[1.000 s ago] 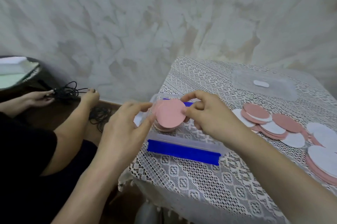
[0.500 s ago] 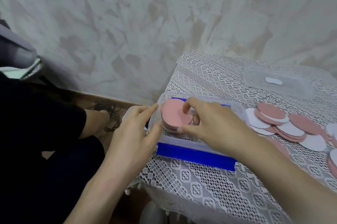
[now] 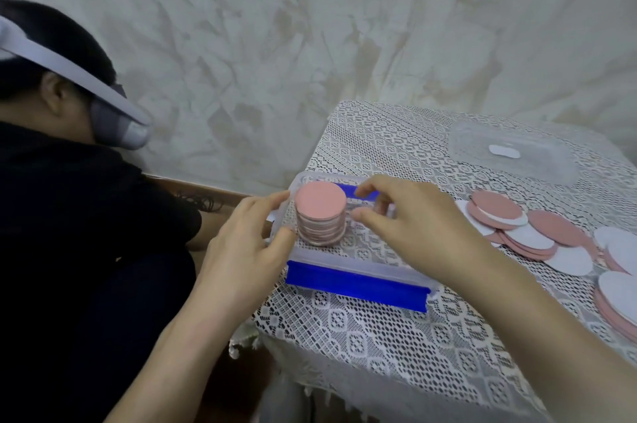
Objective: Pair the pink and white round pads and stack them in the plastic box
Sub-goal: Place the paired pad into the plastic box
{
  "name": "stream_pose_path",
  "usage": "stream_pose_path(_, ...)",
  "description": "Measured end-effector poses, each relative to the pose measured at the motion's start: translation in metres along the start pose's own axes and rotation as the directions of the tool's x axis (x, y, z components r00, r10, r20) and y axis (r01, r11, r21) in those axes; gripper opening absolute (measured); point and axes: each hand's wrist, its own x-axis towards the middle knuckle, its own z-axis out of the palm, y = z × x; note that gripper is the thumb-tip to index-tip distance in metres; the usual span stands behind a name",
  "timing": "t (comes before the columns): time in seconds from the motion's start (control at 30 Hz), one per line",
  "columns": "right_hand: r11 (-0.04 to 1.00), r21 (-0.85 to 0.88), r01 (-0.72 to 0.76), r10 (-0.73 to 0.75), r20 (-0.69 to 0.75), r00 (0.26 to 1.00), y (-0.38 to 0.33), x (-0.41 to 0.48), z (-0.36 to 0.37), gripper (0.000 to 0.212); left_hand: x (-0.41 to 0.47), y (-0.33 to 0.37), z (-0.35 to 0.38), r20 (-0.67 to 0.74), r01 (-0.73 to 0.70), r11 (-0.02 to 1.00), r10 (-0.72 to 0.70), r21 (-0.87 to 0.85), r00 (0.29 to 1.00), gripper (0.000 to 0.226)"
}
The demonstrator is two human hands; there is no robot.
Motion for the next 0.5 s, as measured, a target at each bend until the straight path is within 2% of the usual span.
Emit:
stream_pose_path(0.1,0.997,-0.002,-0.083,0.082,-0.14,0.987,0.017,-0.028,-0.018,0.023,0.0,-0.002,0.002,0.029,0.048,0.995,-0.046,-0.091,0.999,0.042)
stream_pose_path(0.17,0.989,-0.006,-0.151,0.146,-0.219,0.965,0.03,-0.046,-0.024,0.03,0.002,-0.002,0.005,0.055,0.064,0.986,-0.056,-0.152,0.997,0.044)
stream_pose_path(0.23,0.974,-0.002,-0.227,0.222,-0.197,0.955,0.041,-0.06,-0.024,0.047,0.002,-0.001,0.007,0.065,0.071,0.984,-0.061,-0.164,0.996,0.049)
stream_pose_path(0.33,0.942,0.102,-0.321,0.327,-0.055,0.943,0.051,-0.072,-0.017,0.067,-0.002,0.004,0.011,0.051,0.059,0.991,-0.053,-0.12,0.997,0.052)
stream_pose_path(0.5,0.912,0.275,-0.306,0.326,-0.028,0.945,0.07,-0.086,-0.014,0.051,-0.012,0.02,0.018,0.064,0.058,0.991,-0.05,-0.12,0.997,0.051)
